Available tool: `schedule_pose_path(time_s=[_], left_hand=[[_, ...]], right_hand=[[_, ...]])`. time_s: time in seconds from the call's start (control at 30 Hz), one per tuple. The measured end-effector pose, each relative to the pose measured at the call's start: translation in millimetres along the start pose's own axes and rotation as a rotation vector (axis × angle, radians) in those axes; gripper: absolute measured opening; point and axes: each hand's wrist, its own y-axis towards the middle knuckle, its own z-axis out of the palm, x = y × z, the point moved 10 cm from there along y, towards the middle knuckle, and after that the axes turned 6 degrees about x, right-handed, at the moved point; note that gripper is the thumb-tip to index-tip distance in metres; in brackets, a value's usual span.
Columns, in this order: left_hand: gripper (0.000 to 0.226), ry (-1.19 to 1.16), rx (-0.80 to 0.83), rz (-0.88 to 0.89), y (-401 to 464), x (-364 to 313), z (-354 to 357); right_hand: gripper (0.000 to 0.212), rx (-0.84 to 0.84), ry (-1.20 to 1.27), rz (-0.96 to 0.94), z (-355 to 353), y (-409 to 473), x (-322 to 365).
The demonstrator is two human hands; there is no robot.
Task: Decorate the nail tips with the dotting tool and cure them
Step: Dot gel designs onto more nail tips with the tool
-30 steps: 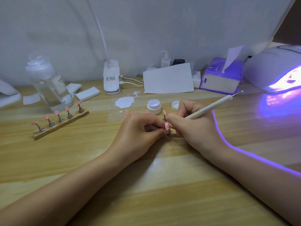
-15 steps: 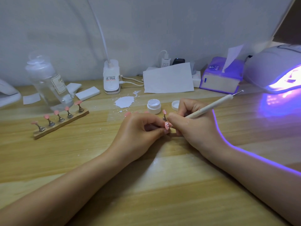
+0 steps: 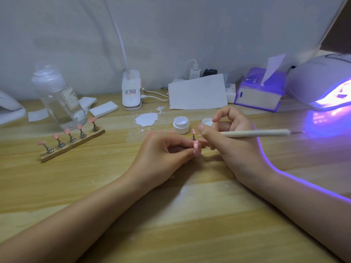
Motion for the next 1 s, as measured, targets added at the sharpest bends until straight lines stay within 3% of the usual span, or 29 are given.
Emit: schedule_pose_path(time_s=[0.33,1.0], left_hand=[[0.009,-0.073,0.025,-0.028,-1.1,-0.4,1.8],[0.012,-0.054,0.025,-0.057,-1.7,0.6,2.0]], right_hand=[[0.038,0.048,-0.049,0.002,2.2,0.7,-2.2],[0.038,0.069,-0.063,0.013,7.0,1.7,-3.5]])
